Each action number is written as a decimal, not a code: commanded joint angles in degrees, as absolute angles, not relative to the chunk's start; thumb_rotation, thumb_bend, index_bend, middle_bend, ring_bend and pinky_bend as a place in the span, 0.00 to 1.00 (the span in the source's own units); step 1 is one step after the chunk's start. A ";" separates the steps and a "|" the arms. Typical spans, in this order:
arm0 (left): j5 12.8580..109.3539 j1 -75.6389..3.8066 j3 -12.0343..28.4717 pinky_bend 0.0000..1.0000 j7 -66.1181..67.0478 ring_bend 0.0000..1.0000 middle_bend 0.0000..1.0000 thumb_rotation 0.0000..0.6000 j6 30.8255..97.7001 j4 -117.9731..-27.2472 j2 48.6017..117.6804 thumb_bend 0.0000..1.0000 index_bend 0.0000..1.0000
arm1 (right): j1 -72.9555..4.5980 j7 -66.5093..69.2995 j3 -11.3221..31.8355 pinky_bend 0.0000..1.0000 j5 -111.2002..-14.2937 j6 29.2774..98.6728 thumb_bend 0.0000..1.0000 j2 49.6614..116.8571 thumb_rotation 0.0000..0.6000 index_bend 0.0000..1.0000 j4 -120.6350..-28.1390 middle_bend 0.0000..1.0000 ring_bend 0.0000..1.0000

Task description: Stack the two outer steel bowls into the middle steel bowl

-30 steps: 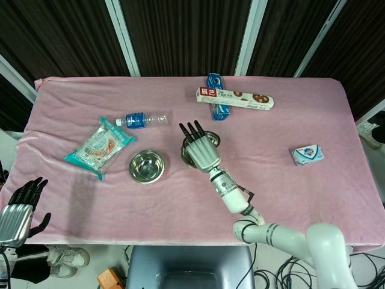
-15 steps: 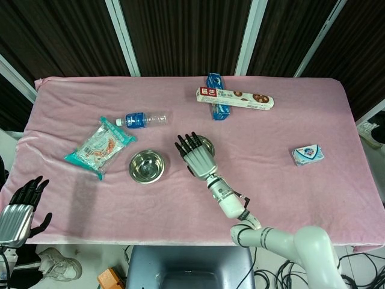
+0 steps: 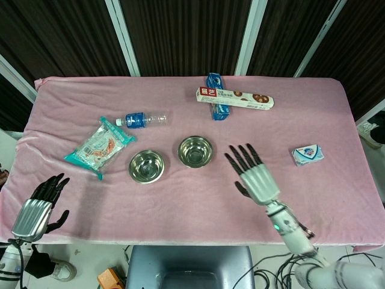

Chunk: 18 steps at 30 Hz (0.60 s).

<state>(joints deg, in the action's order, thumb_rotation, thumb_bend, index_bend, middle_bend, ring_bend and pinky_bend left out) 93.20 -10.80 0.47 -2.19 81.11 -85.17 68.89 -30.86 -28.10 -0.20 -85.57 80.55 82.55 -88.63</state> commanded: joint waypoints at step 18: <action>82.70 -30.72 10.10 0.07 10.42 0.00 0.00 1.00 59.17 -70.56 94.04 0.38 0.15 | -8.98 -1.12 -5.31 0.00 -89.33 97.24 0.38 67.78 1.00 0.08 -81.58 0.00 0.00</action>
